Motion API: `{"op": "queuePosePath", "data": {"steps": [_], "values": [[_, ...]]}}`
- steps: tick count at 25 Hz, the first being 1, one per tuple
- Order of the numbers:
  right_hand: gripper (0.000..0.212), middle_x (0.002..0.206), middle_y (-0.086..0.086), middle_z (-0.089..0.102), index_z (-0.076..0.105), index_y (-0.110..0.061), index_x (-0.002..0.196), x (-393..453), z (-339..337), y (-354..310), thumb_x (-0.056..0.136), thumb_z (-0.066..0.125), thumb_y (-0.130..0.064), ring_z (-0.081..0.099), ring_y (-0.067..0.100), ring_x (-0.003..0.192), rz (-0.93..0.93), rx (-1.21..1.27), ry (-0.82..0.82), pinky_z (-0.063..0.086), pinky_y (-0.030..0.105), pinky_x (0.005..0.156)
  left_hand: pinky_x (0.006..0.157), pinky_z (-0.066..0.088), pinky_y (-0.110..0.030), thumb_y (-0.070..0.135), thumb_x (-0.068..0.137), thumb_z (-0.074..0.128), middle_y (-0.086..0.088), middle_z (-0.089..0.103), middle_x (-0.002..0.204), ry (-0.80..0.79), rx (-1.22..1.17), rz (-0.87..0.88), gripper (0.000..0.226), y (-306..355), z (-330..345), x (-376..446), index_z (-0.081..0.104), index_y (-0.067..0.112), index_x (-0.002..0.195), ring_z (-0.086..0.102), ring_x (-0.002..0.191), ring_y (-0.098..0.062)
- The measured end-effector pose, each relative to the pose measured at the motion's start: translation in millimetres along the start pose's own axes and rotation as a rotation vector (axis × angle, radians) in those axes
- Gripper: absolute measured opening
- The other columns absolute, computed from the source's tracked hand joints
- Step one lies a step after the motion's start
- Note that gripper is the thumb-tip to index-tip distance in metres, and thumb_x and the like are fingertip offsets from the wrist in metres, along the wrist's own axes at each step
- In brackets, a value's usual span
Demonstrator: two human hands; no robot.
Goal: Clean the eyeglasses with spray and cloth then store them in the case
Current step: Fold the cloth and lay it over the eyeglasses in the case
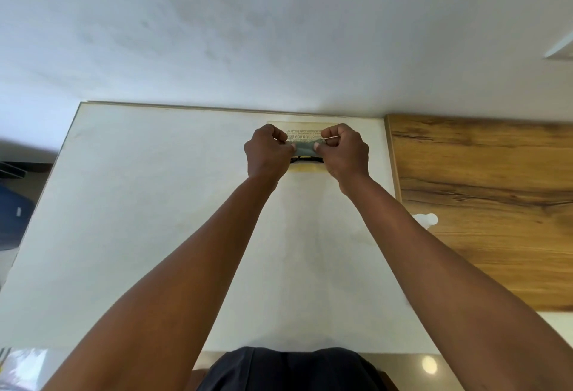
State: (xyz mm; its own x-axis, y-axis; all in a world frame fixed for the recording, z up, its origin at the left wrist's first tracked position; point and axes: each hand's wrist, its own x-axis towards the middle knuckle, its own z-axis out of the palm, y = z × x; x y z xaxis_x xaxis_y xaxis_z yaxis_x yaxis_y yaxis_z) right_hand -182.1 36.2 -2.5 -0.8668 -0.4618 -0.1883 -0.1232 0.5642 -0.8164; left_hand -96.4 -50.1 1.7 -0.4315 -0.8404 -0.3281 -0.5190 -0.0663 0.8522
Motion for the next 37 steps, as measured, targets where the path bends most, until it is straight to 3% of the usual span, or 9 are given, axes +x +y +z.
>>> {"op": "queuePosePath", "data": {"steps": [5, 8, 14, 18, 24, 27, 30, 33, 37], "values": [[0.015, 0.098, 0.011, 0.069, 0.065, -0.005, 0.096, -5.7, 2.9, 9.0, 0.081, 0.065, -0.008, 0.06, 0.019, 0.087, 0.01, -0.044, -0.006, 0.052, 0.031, 0.085, 0.064, 0.056, -0.031, 0.007, 0.075, 0.068, -0.009, 0.063, 0.083, -0.006, -0.013, -0.053, 0.01, -8.9, 5.4, -2.5, 0.06, 0.012, 0.078, 0.061, 0.069, -0.022], [0.015, 0.098, 0.01, 0.069, 0.067, -0.005, 0.094, -5.9, 2.6, 11.8, 0.08, 0.064, -0.007, 0.062, 0.023, 0.092, 0.025, -0.08, -0.021, 0.052, 0.031, 0.082, 0.058, 0.053, -0.027, 0.008, 0.075, 0.067, -0.008, 0.063, 0.084, -0.009, -0.01, -0.06, 0.009, -13.1, 6.5, -4.4, 0.06, 0.013, 0.078, 0.059, 0.069, -0.02], [0.012, 0.086, 0.009, 0.069, 0.067, -0.005, 0.084, -7.8, 2.0, 13.0, 0.076, 0.057, -0.005, 0.054, 0.018, 0.074, 0.027, -0.146, -0.033, 0.042, 0.023, 0.064, 0.05, 0.049, -0.019, 0.007, 0.075, 0.065, -0.001, 0.059, 0.075, -0.018, -0.07, -0.076, 0.01, -16.7, 5.8, -6.7, 0.063, 0.015, 0.081, 0.056, 0.06, -0.011], [0.015, 0.093, 0.011, 0.069, 0.066, -0.004, 0.09, -6.6, 0.6, 12.3, 0.081, 0.055, -0.008, 0.057, 0.021, 0.081, -0.004, -0.161, -0.038, 0.042, 0.024, 0.068, 0.057, 0.048, -0.022, 0.008, 0.076, 0.066, -0.004, 0.063, 0.076, -0.024, -0.096, -0.056, 0.011, -19.8, 6.4, -8.6, 0.067, 0.016, 0.082, 0.054, 0.061, -0.014], [0.023, 0.114, 0.016, 0.049, 0.056, -0.01, 0.108, -1.6, -5.1, 4.3, 0.087, 0.056, -0.018, 0.048, 0.031, 0.104, -0.261, -0.364, 0.273, 0.032, 0.025, 0.075, 0.068, 0.053, -0.028, 0.012, 0.078, 0.066, -0.002, 0.062, 0.075, 0.012, -0.149, -0.051, 0.013, -25.3, 5.6, -8.1, 0.065, 0.021, 0.087, 0.057, 0.066, -0.018], [0.032, 0.13, 0.015, 0.04, 0.053, -0.019, 0.124, 8.9, -4.7, 2.0, 0.092, 0.05, -0.024, 0.039, 0.032, 0.121, -0.3, -0.468, 0.118, 0.03, 0.031, 0.091, 0.07, 0.053, -0.029, 0.012, 0.079, 0.063, 0.002, 0.061, 0.069, 0.059, -0.157, -0.037, 0.012, -28.8, 3.5, -8.4, 0.065, 0.021, 0.088, 0.057, 0.068, -0.019], [0.029, 0.128, 0.017, 0.048, 0.057, -0.015, 0.122, 13.7, -4.0, 2.6, 0.095, 0.045, -0.018, 0.041, 0.028, 0.124, -0.298, -0.395, -0.017, 0.031, 0.034, 0.101, 0.065, 0.048, -0.027, 0.009, 0.079, 0.058, 0.005, 0.058, 0.063, 0.089, -0.169, -0.042, 0.015, -32.9, 2.4, -9.1, 0.066, 0.018, 0.086, 0.055, 0.065, -0.018], [0.026, 0.118, 0.016, 0.055, 0.062, -0.012, 0.115, 12.3, -4.8, 4.4, 0.094, 0.047, -0.013, 0.05, 0.029, 0.112, -0.3, -0.354, 0.033, 0.037, 0.032, 0.096, 0.061, 0.042, -0.02, 0.01, 0.08, 0.057, 0.003, 0.062, 0.075, 0.141, -0.129, -0.012, 0.015, -39.3, -1.5, -9.2, 0.066, 0.019, 0.087, 0.055, 0.071, -0.015], [0.025, 0.116, 0.014, 0.059, 0.064, -0.013, 0.113, 12.5, -4.7, 5.3, 0.093, 0.049, -0.013, 0.053, 0.029, 0.108, -0.3, -0.356, 0.061, 0.037, 0.028, 0.091, 0.073, 0.041, -0.021, 0.015, 0.085, 0.059, 0.004, 0.063, 0.084, 0.194, -0.112, -0.071, 0.02, -51.2, -7.8, -10.4, 0.068, 0.016, 0.103, 0.056, 0.082, -0.012]]}}
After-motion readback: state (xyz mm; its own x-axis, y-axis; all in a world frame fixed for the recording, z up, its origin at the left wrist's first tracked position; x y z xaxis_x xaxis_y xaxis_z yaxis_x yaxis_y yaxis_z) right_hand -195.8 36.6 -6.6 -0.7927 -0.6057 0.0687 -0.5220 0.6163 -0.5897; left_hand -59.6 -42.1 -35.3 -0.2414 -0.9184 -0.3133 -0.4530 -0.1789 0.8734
